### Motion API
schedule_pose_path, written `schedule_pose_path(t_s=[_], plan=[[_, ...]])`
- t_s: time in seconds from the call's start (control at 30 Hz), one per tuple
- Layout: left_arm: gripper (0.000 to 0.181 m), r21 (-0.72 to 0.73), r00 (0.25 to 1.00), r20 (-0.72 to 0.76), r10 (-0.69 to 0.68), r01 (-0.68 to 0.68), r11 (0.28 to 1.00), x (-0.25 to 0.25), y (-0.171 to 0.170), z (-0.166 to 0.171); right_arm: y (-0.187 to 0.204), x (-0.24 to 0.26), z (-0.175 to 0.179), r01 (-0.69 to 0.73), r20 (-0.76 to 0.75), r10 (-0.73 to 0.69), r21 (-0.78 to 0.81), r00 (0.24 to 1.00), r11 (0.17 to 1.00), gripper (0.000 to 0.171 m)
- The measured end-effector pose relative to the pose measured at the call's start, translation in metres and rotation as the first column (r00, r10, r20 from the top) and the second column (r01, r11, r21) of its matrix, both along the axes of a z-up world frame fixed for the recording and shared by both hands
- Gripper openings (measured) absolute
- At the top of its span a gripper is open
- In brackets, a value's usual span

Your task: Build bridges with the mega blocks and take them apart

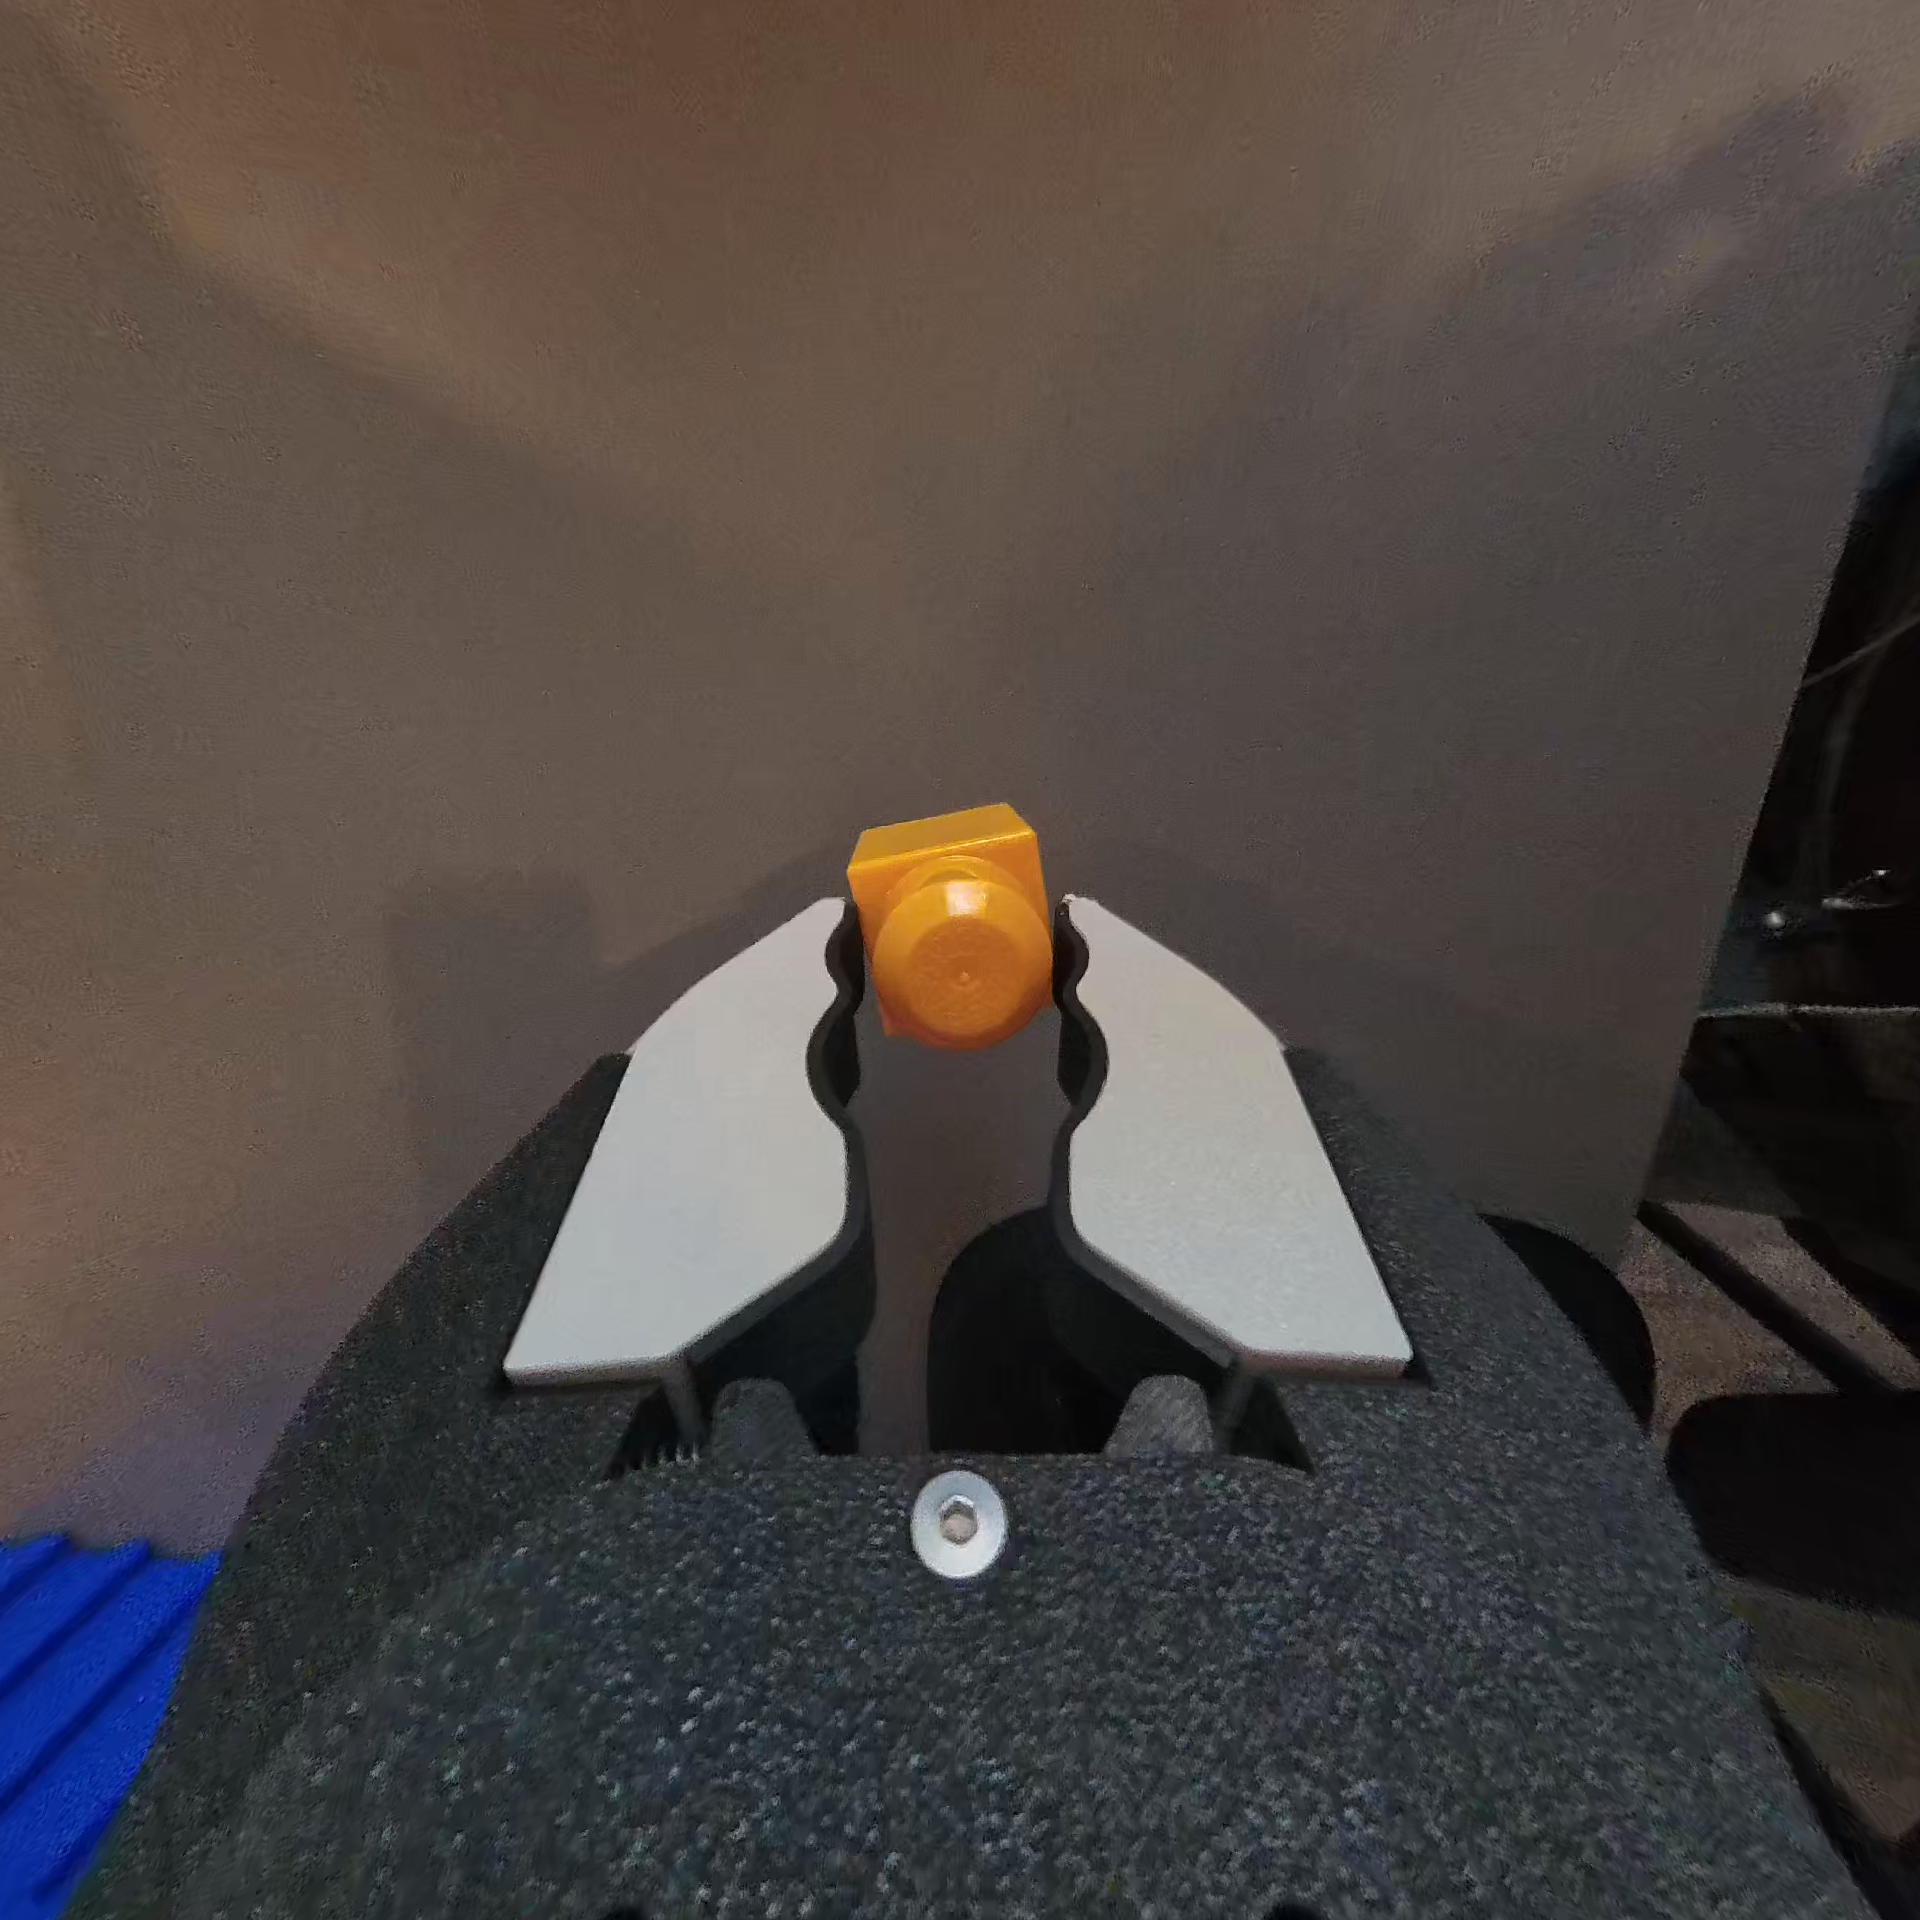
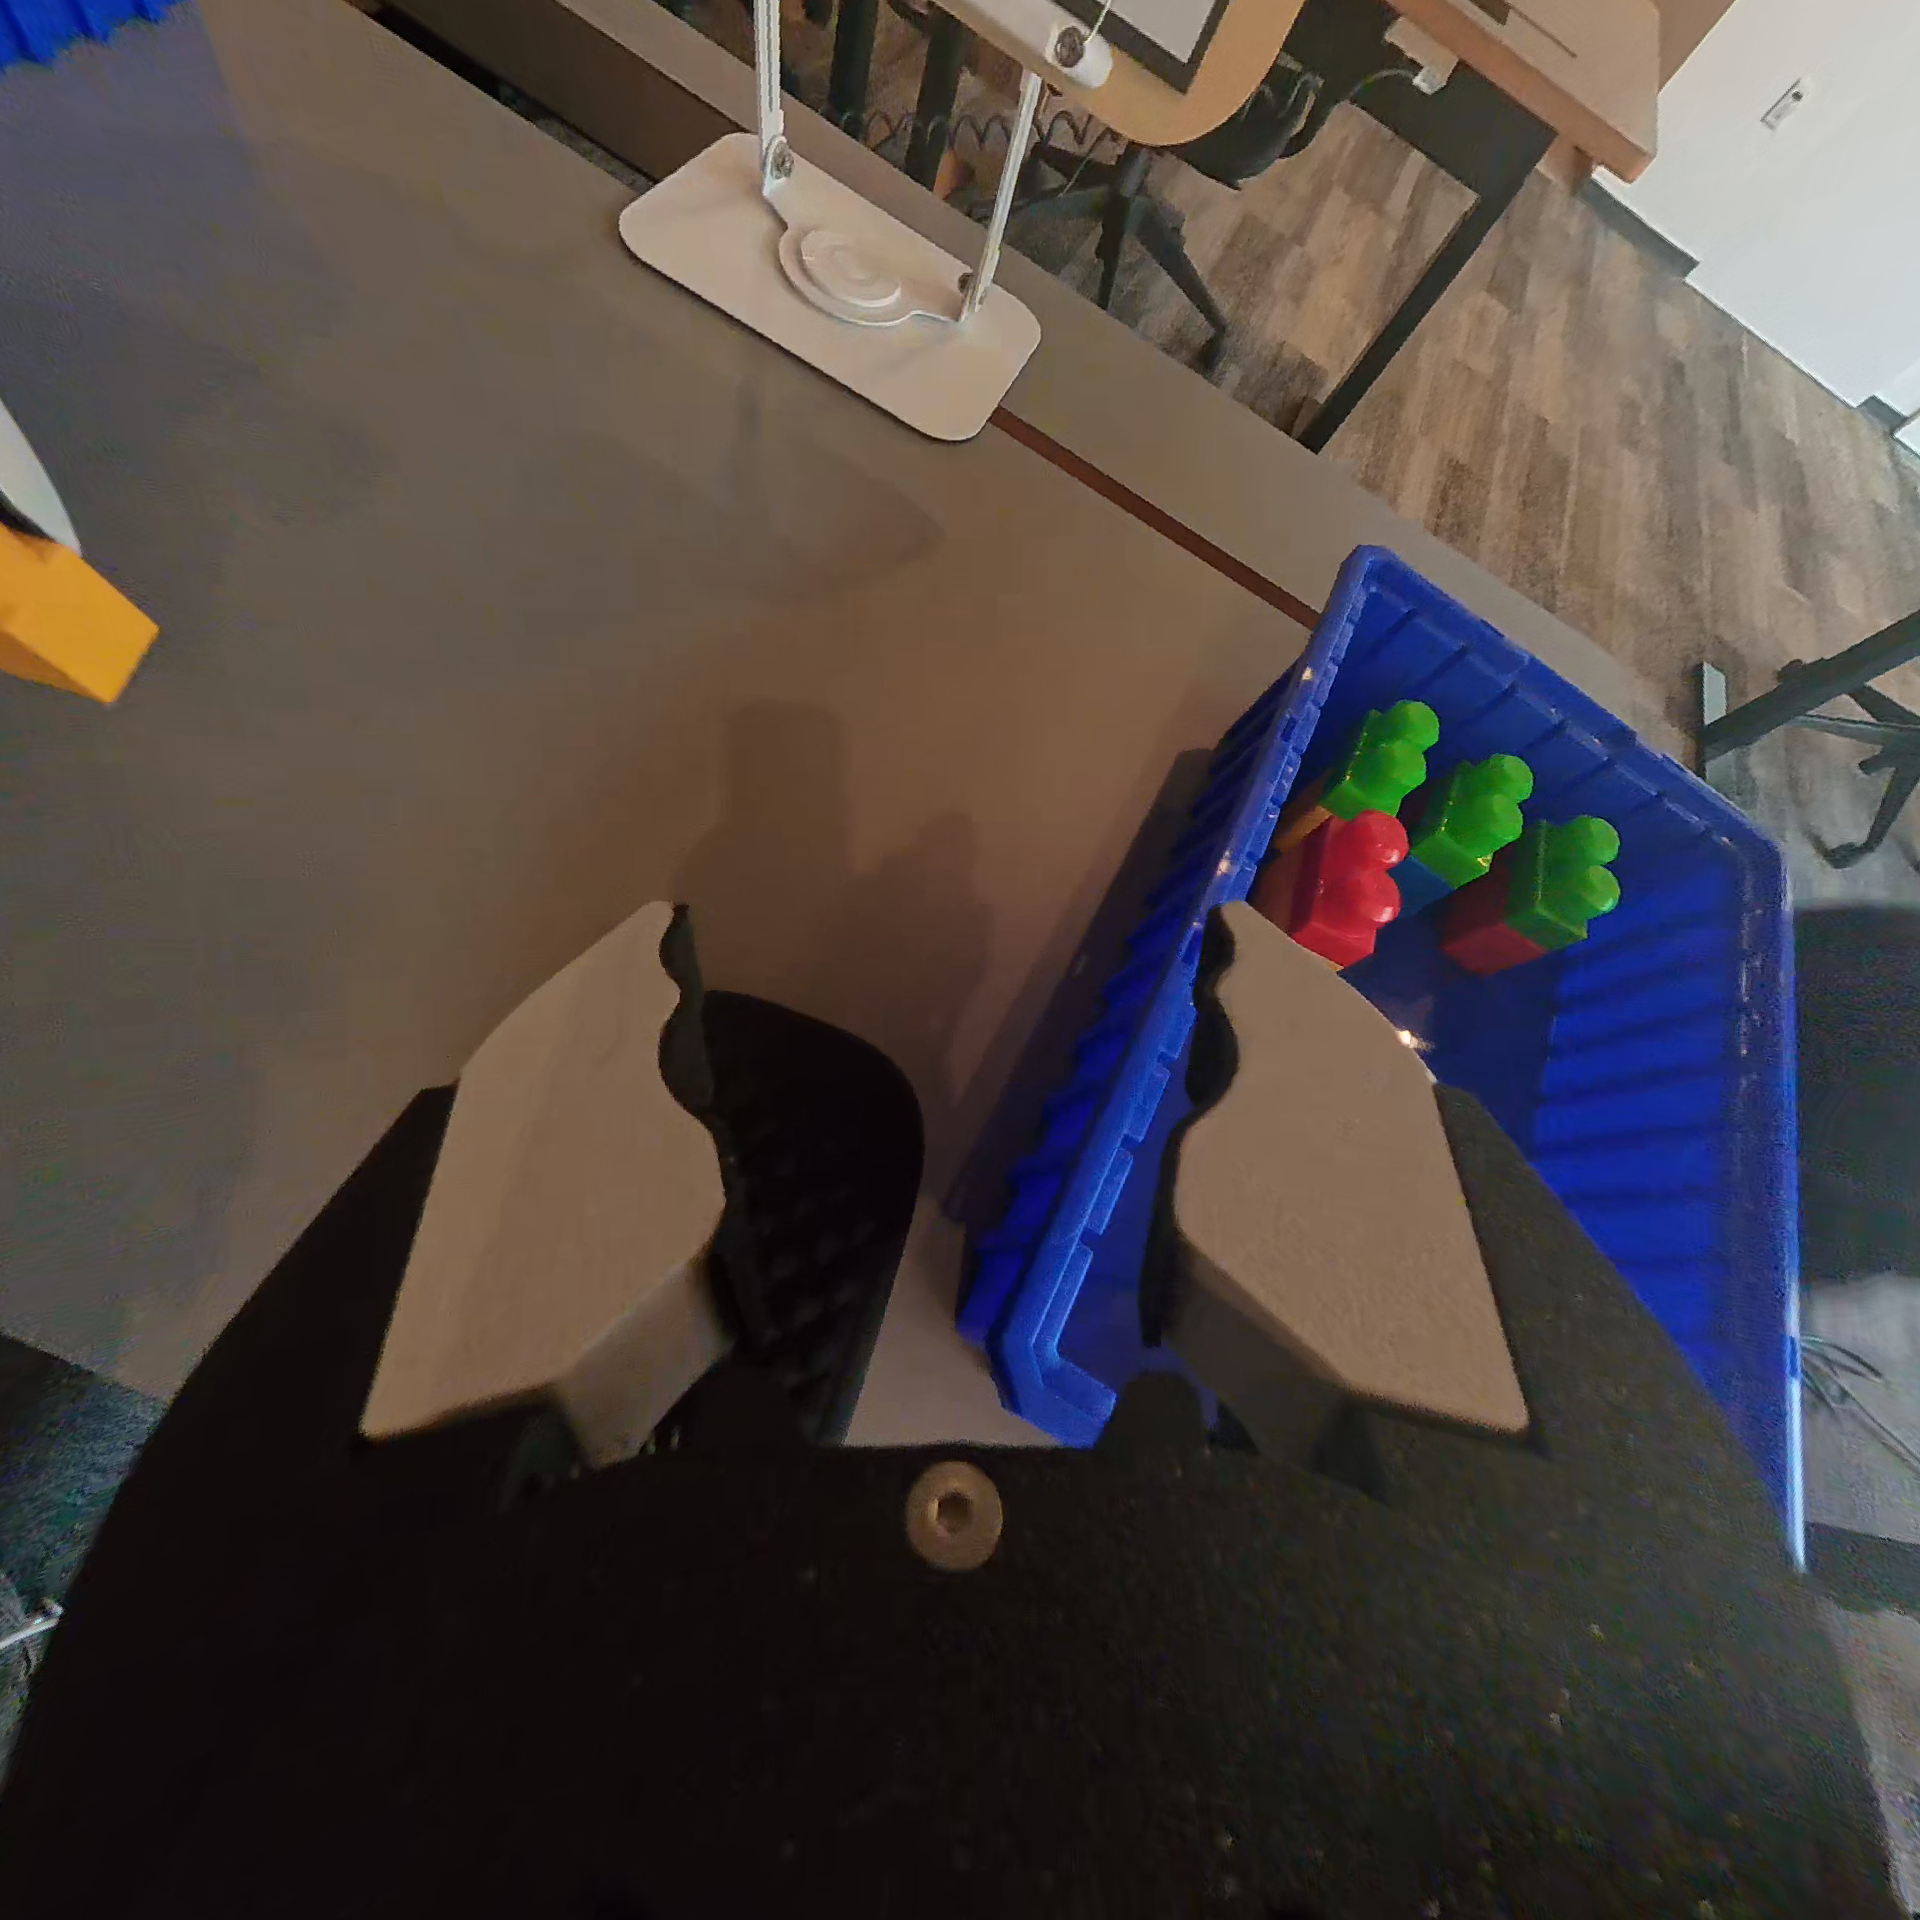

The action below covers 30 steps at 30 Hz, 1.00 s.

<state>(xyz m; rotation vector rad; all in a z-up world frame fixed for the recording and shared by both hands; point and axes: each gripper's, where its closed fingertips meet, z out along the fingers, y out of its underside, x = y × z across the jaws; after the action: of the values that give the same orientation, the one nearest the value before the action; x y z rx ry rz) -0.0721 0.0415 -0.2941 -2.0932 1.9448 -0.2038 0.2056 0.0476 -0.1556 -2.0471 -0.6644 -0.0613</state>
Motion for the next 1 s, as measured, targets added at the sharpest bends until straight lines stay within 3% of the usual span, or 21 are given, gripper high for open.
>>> schedule_pose_path(t_s=[0.2, 0.67, 0.87, 1.0], plan=[[0.035, -0.04, 0.991, -0.018, -0.131, 0.13, 0.991, 0.01, -0.013, -0.015, 0.002, -0.004, 0.0, -0.012, 0.0, 0.012, 0.001, 1.0, 1.0, 0.09], [0.036, -0.106, 0.984, -0.009, -0.179, 0.177, 0.978, 0.012, -0.019, -0.024, 0.003, -0.002, -0.002, -0.01, -0.002, 0.01, 0.001, 1.0, 1.0, 0.088], [0.068, -0.098, 0.989, 0.009, -0.15, 0.15, 0.984, 0.014, -0.016, -0.023, 0.001, 0.0, -0.001, -0.004, 0.002, 0.004, 0.003, 1.0, 1.0, 0.087], [0.072, -0.062, 0.983, 0.144, -0.112, 0.122, 0.991, 0.022, -0.014, -0.003, 0.0, 0.001, 0.0, 0.0, 0.002, 0.0, 0.007, 1.0, 1.0, 0.086]])
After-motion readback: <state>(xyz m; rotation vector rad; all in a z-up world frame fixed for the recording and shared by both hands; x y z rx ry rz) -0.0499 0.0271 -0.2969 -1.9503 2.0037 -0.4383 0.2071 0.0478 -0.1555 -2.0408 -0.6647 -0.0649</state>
